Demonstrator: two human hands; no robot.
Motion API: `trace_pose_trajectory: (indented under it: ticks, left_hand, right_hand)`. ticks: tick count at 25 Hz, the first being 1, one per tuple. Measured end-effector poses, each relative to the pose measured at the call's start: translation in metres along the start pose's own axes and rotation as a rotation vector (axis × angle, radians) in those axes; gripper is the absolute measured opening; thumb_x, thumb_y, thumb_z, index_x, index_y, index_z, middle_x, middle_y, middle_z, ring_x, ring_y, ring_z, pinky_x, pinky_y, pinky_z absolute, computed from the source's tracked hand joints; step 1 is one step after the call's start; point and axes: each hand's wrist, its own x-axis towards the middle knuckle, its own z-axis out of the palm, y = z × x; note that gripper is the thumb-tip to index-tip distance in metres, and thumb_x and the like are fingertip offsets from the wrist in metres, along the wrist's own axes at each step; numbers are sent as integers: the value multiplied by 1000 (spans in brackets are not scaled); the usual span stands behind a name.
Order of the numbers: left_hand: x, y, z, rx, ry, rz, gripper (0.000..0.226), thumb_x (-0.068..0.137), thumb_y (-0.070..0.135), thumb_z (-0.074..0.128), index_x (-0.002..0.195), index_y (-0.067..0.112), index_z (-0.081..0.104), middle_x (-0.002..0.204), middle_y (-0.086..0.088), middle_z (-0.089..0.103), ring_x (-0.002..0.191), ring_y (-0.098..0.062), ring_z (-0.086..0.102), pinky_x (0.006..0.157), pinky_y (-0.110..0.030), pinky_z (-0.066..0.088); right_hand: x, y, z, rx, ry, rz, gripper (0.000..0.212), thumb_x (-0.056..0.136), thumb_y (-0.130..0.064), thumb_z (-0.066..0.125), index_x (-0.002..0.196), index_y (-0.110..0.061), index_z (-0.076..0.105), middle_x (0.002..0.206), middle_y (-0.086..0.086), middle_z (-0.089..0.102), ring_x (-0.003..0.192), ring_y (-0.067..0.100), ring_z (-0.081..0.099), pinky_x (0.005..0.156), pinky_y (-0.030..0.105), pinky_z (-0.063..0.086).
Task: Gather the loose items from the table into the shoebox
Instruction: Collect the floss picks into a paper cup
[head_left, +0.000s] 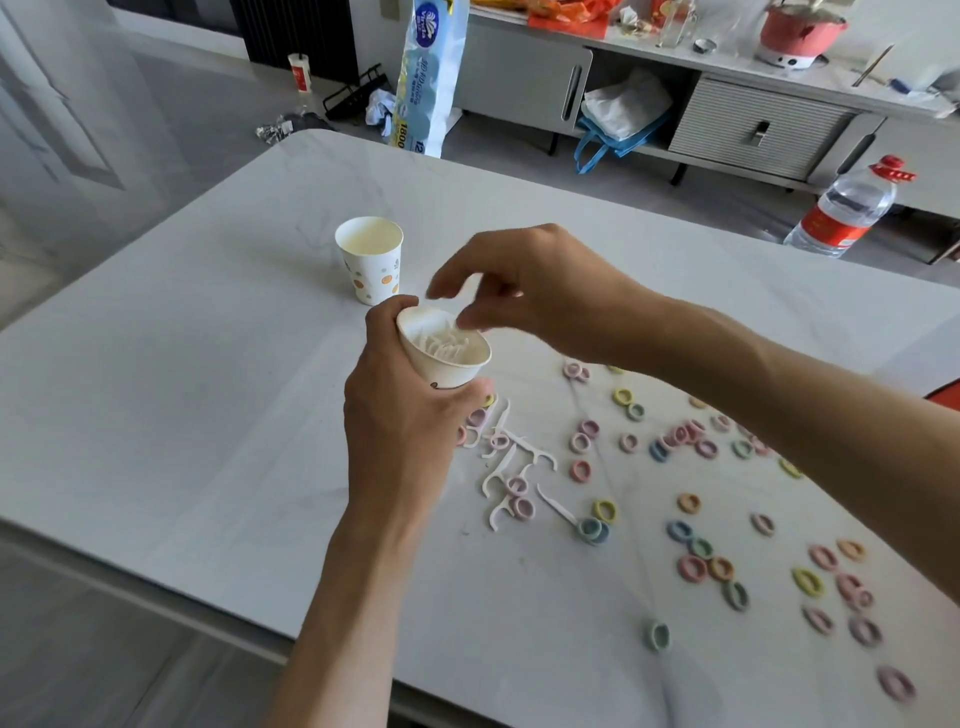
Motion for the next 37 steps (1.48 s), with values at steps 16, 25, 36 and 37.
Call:
trace_pose_trajectory:
  ticks: [16, 25, 36, 37]
  left_hand:
    - [-4, 3, -1, -134, -23, -47, 61, 70, 2, 82, 115, 23, 46, 93, 11, 62, 58, 21, 56, 47, 1, 37]
    - [-4, 2, 0, -127, -14, -52, 64, 70, 4, 83, 122, 17, 48, 105, 1, 67, 58, 22, 56, 46, 1, 38]
    - [-3, 5, 0, -158, -16, -69, 60, 70, 4, 83, 114, 22, 47, 89, 14, 60, 55, 22, 55, 45, 1, 37]
    - [-3, 5, 0, -159, -17, -72, 60, 70, 4, 83, 113, 24, 46, 89, 15, 60, 55, 21, 56, 44, 1, 37]
  right_hand:
    - [-87, 69, 82, -409, -156, 648, 21, 78, -48, 73, 83, -30, 65, 85, -4, 67, 78, 17, 61, 61, 28, 39]
    - [-87, 67, 77, -455, -190, 657, 17, 89, -41, 64, 83, -25, 65, 90, 4, 67, 86, 26, 62, 65, 30, 43]
    - [-87, 65, 37, -387, -319, 480, 17, 88, -36, 67, 78, -34, 54, 82, -9, 65, 77, 13, 60, 61, 27, 42]
    - [-85, 65, 35, -380, -289, 432, 19, 87, -34, 69, 76, -35, 52, 79, -12, 65, 74, 12, 59, 61, 27, 42]
